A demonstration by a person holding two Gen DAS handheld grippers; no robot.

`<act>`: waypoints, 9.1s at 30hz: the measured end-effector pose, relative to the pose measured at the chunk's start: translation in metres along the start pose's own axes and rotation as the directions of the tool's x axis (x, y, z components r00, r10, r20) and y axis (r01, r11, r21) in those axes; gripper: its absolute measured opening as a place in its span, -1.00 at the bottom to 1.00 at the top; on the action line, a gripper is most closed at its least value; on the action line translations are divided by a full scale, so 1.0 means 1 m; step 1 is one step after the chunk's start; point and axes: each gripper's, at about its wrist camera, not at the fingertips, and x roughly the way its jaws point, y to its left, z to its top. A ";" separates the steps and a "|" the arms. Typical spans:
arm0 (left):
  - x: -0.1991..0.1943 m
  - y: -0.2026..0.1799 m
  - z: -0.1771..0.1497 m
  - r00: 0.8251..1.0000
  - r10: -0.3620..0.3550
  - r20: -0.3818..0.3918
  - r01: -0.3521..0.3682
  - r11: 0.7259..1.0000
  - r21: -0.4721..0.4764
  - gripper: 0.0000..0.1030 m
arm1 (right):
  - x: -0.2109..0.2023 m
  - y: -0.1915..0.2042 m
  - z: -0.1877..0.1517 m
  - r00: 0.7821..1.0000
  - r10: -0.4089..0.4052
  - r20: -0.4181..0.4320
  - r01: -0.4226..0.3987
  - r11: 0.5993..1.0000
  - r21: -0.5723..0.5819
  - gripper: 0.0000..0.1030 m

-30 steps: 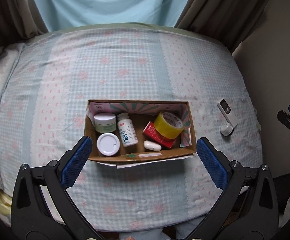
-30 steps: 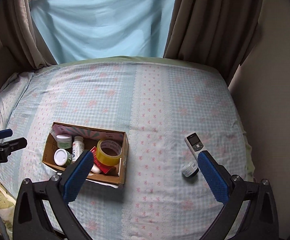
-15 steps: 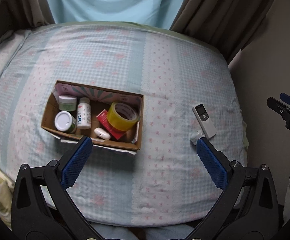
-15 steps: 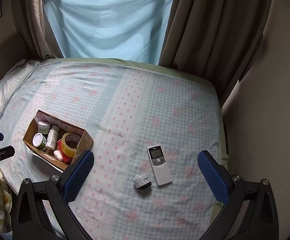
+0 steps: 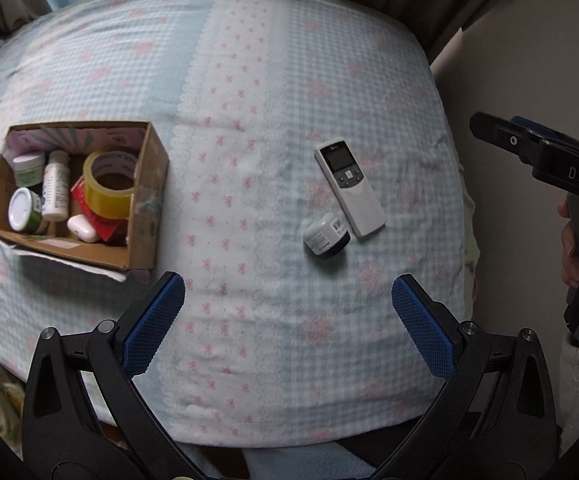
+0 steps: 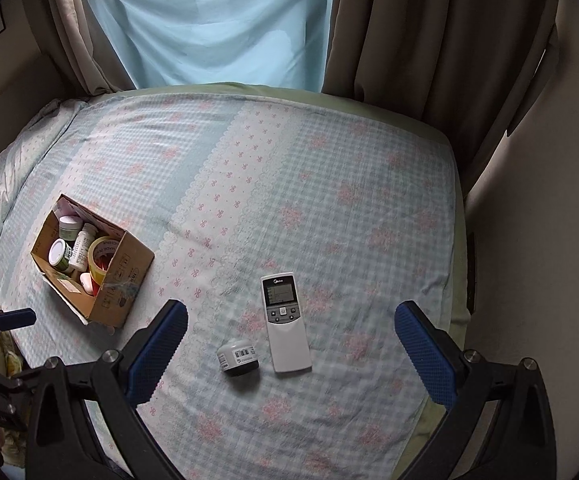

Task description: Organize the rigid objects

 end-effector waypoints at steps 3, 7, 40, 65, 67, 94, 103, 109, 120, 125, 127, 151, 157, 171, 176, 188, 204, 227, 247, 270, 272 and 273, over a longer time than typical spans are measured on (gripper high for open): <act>0.047 -0.025 0.012 0.998 0.021 -0.064 -0.016 0.997 0.081 1.00 | 0.041 -0.008 -0.006 0.997 0.022 -0.072 -0.023 0.999 -0.025 1.00; 0.105 -0.045 0.018 0.990 0.016 -0.138 0.008 0.985 0.170 1.00 | 0.099 -0.015 -0.015 0.985 0.043 -0.167 -0.053 0.997 -0.053 1.00; 0.225 -0.043 0.015 0.980 -0.034 -0.195 0.073 0.978 0.196 0.13 | 0.231 -0.016 -0.065 0.940 0.003 -0.341 -0.057 0.987 -0.147 0.04; 0.140 -0.004 0.017 0.986 -0.146 -0.084 0.148 0.989 0.013 0.13 | 0.135 -0.040 -0.050 0.968 0.105 -0.226 -0.089 0.993 0.082 0.03; 0.124 0.004 0.031 0.987 -0.148 -0.057 0.148 0.989 0.001 0.13 | 0.125 -0.028 -0.043 0.972 0.097 -0.214 -0.081 0.993 0.082 0.03; -0.094 0.315 0.041 0.989 -0.072 0.129 0.079 0.996 -0.051 0.13 | 0.007 0.219 0.030 0.981 0.194 0.008 -0.188 0.938 0.290 0.03; -0.095 0.401 0.062 0.993 -0.086 0.078 0.083 0.996 0.029 0.13 | 0.031 0.301 0.073 0.983 0.181 0.029 -0.178 0.911 0.372 0.03; -0.078 0.423 0.078 0.994 -0.101 0.044 0.097 0.991 0.092 0.13 | 0.062 0.332 0.095 0.984 0.178 -0.012 -0.161 0.914 0.372 0.03; 0.015 0.406 0.086 0.983 -0.167 -0.072 0.180 0.950 0.257 0.13 | 0.166 0.350 0.107 0.978 0.199 -0.056 -0.177 0.944 0.277 0.03; 0.052 0.393 0.072 0.980 -0.163 -0.112 0.193 0.913 0.360 0.13 | 0.200 0.352 0.099 0.976 0.211 -0.053 -0.197 0.962 0.188 0.03; 0.060 0.390 0.066 0.979 -0.159 -0.127 0.196 0.902 0.386 0.13 | 0.209 0.354 0.094 0.971 0.229 -0.062 -0.216 0.962 0.169 0.03; 0.052 0.383 0.038 0.983 -0.152 -0.107 0.184 0.886 0.426 1.00 | 0.168 0.319 0.067 0.991 0.131 -0.002 -0.123 0.937 0.328 0.99; 0.035 0.380 0.041 0.988 -0.149 -0.042 0.152 0.891 0.428 0.99 | 0.159 0.326 0.065 0.992 0.122 0.015 -0.121 0.941 0.318 0.99; -0.064 0.363 0.037 0.988 -0.122 0.098 0.077 0.925 0.372 1.00 | 0.086 0.335 0.065 0.989 0.131 0.073 -0.146 0.952 0.270 0.99; -0.139 0.338 0.036 0.973 -0.111 0.200 0.038 0.941 0.335 1.00 | 0.011 0.331 0.064 0.987 0.096 0.130 -0.129 0.953 0.273 0.99; -0.326 0.280 0.013 0.827 -0.048 0.561 -0.068 0.980 0.185 1.00 | -0.206 0.314 0.037 0.915 -0.233 0.329 0.107 0.927 0.360 0.99; -0.355 0.248 -0.041 0.755 -0.051 0.654 -0.068 0.985 0.155 1.00 | -0.260 0.308 -0.026 0.826 -0.397 0.401 0.199 0.870 0.451 0.99; -0.358 0.233 -0.048 0.747 -0.050 0.663 -0.091 0.980 0.176 1.00 | -0.268 0.300 -0.034 0.814 -0.404 0.418 0.194 0.866 0.460 0.99; -0.361 0.232 -0.051 0.737 -0.050 0.674 -0.095 0.980 0.176 1.00 | -0.271 0.297 -0.037 0.805 -0.421 0.418 0.205 0.859 0.470 0.99; -0.368 0.232 -0.058 0.706 -0.025 0.707 -0.112 0.983 0.147 1.00 | -0.278 0.300 -0.039 0.793 -0.438 0.424 0.217 0.852 0.476 0.99; -0.368 0.233 -0.058 0.705 -0.017 0.709 -0.121 0.982 0.145 1.00 | -0.278 0.301 -0.039 0.792 -0.439 0.424 0.218 0.852 0.475 0.99; -0.368 0.233 -0.059 0.704 -0.013 0.710 -0.125 0.982 0.142 1.00 | -0.278 0.301 -0.039 0.792 -0.440 0.423 0.219 0.852 0.476 0.99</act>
